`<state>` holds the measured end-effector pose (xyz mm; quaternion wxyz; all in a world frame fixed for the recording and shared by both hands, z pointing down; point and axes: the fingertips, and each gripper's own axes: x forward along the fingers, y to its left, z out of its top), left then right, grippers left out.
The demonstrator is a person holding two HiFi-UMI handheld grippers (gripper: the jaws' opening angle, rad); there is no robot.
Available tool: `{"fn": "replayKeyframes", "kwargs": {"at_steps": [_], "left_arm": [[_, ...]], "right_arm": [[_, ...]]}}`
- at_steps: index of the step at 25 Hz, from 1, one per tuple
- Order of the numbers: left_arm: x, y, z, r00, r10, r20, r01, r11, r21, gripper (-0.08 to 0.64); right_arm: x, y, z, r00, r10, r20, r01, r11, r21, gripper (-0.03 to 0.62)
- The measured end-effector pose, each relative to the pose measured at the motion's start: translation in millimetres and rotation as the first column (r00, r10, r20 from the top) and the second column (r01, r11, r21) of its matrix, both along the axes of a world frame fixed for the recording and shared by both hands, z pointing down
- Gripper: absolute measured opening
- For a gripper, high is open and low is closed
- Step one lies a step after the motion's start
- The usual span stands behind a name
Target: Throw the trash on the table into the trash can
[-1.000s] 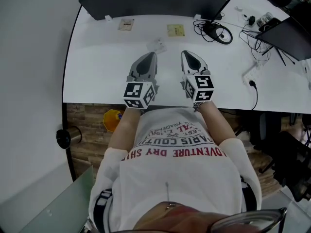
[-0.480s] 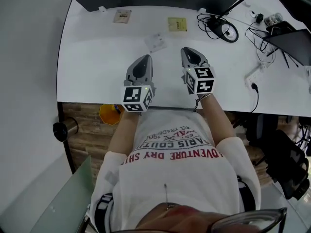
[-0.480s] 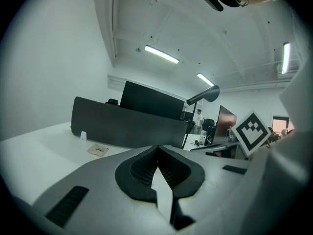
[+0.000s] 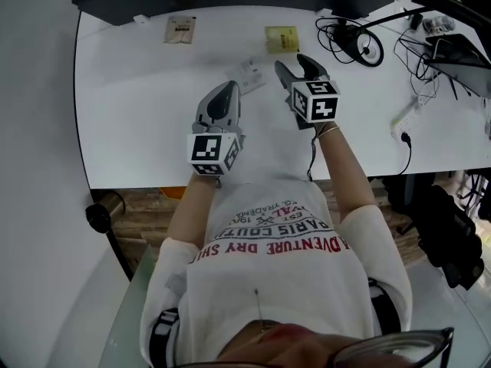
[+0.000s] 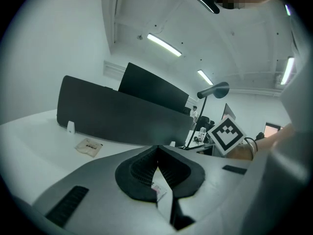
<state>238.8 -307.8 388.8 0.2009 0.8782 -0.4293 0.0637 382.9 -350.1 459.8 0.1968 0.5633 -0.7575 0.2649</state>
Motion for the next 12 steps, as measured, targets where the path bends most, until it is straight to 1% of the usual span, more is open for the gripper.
{"fn": "replayKeyframes", "kwargs": {"at_steps": [3, 6, 12], "left_arm": [[-3, -27, 14, 1.000, 0.008, -0.012, -0.009, 1.000, -0.027, 0.023], [-4, -46, 33, 1.000, 0.014, -0.009, -0.014, 0.998, -0.057, 0.023], [-7, -64, 64, 1.000, 0.011, -0.008, -0.012, 0.994, -0.106, 0.023]], "right_arm": [[8, -37, 23, 0.999, 0.021, -0.041, -0.023, 0.999, -0.049, 0.253], [22, -65, 51, 0.996, 0.045, -0.081, -0.054, 0.993, -0.106, 0.263], [46, -98, 97, 0.986, 0.085, -0.144, -0.113, 0.974, -0.197, 0.278]]}}
